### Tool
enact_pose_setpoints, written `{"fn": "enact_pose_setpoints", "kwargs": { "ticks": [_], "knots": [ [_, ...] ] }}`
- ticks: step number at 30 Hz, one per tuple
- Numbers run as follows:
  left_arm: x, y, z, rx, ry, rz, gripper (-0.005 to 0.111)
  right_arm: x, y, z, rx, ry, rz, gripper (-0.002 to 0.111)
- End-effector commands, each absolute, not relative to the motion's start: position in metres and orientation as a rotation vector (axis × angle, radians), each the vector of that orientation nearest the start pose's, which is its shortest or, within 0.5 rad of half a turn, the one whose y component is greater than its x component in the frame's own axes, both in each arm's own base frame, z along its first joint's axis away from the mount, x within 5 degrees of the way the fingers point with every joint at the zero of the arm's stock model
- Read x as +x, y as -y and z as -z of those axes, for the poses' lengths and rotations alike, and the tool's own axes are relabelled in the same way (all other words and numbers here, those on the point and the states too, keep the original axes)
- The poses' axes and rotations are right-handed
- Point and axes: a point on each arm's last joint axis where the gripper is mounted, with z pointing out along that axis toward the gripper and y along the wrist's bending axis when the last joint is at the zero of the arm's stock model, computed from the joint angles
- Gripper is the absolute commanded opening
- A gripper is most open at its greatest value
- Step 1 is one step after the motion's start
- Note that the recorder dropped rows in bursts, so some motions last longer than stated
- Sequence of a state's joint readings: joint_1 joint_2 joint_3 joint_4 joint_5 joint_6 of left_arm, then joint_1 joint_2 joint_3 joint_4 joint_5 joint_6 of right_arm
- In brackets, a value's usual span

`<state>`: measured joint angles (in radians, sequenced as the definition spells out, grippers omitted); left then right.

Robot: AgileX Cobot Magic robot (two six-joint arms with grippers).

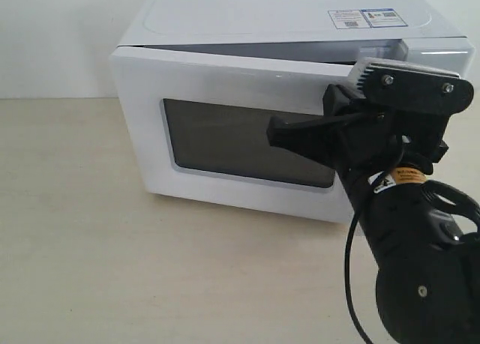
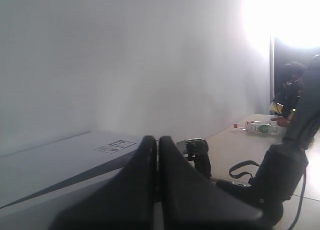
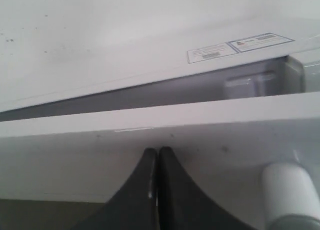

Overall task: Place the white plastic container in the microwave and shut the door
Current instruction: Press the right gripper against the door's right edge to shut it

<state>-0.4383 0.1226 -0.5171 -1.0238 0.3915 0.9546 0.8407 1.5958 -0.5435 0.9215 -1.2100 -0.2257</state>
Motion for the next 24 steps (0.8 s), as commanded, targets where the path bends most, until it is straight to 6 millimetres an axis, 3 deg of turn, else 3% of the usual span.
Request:
{"fn": "enact_pose_setpoints", "kwargs": {
  "ticks": [1,16,24],
  "knots": [
    [0.004,0.035,-0.353,0.549,-1.227,0.624,0.004,0.241,-0.147,-0.213,0.230,-1.528,-0.146,0.000],
    [0.004,0.035,-0.353,0.549,-1.227,0.624,0.004,0.261,-0.136,-0.224,0.295,-1.503,-0.124,0.000],
    [0.004,0.036,-0.353,0.555,-1.229,0.627,0.004,0.269,-0.131,-0.215,0.273,-1.525,-0.104,0.000]
  ]
}}
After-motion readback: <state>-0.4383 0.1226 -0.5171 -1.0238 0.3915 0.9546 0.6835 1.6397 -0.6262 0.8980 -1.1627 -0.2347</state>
